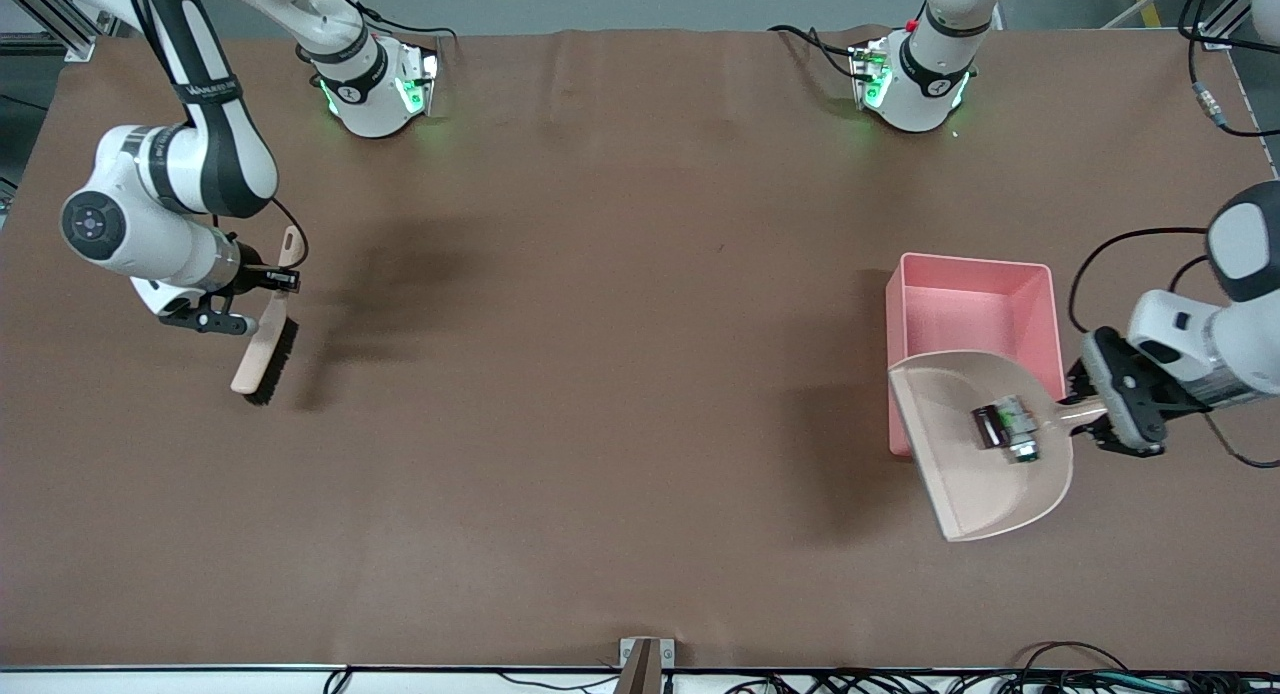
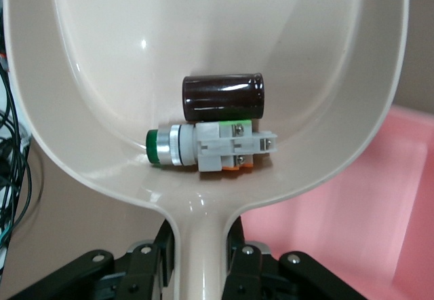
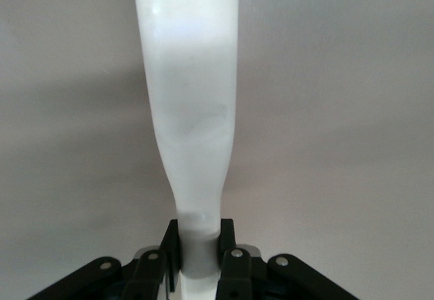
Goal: Clean e-waste and dump in bin
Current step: 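Carry the dustpan with the left gripper while the right gripper returns the brush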
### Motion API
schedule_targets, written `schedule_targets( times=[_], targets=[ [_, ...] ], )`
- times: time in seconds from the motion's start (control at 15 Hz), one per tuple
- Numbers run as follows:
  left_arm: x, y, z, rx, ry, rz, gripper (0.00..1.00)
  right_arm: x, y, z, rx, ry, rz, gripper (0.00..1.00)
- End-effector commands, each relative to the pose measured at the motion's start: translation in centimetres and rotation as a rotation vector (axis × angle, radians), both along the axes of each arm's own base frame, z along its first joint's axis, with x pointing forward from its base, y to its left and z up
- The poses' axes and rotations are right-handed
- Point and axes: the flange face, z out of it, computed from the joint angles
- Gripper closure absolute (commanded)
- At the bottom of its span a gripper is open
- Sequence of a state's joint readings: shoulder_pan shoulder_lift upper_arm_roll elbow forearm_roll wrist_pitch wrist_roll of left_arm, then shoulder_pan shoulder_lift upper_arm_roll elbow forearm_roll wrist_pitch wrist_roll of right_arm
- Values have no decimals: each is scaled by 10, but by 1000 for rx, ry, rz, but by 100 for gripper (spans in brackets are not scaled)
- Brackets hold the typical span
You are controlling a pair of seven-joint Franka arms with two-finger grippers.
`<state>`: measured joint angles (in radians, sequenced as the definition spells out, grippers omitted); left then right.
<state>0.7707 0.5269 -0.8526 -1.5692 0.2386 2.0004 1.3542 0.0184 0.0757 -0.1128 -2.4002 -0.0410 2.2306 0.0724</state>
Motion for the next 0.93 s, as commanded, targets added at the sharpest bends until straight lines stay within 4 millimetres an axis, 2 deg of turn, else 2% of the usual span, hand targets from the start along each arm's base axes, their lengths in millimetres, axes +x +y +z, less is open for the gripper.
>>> schedule_targets(
  times=[0.0, 0.13, 0.27, 0.4, 0.53, 0.73, 0.87],
  targets=[
    [-8, 37, 5, 36, -4, -80, 100, -21, 6, -14, -11, 5, 45, 100],
    [-17, 58, 7, 112, 29, -125, 100, -32, 9, -30, -15, -11, 62, 100],
    [-26, 80, 8, 211, 64, -151, 99, -34, 10, -36, -14, -14, 65, 100],
    [-33, 84, 3, 270, 86, -176, 100, -34, 9, -41, -14, -8, 62, 100],
    [-36, 72, -1, 361, 101, -219, 100, -36, 8, -54, -14, 15, 61, 100],
    [-43, 59, -7, 414, 117, -241, 100, -38, 5, -56, -14, 27, 53, 98],
    [-51, 40, -14, 456, 109, -287, 100, -37, 6, -58, -14, 32, 55, 97]
  ],
)
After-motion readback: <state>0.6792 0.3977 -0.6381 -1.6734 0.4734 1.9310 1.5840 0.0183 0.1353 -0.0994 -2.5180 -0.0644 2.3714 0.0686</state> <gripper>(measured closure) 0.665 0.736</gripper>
